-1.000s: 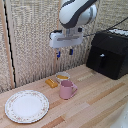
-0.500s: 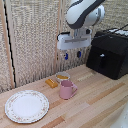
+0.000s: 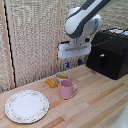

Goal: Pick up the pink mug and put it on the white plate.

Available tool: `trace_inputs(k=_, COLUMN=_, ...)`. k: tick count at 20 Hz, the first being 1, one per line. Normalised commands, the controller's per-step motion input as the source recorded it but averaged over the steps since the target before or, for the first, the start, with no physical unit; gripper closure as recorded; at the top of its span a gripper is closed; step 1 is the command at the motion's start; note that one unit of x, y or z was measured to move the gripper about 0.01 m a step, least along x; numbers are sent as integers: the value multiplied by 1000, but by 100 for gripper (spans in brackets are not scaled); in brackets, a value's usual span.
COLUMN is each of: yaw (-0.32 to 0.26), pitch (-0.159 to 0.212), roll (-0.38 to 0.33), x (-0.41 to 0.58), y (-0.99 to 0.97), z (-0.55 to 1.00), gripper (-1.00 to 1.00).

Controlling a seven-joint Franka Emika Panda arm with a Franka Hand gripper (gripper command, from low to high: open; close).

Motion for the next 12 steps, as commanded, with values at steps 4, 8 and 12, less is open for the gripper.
trace_inputs(k=4, yaw=115, pitch=18, roll=13, x=-254, y=0, z=-381, gripper=-100)
trace_inputs(k=8, yaw=123, pitch=0, roll=5, x=-127, y=0, z=-369, gripper=-100)
trace_inputs(k=12, yaw=128, pitch=-28, roll=0, x=0, y=0, z=-322, gripper=-100)
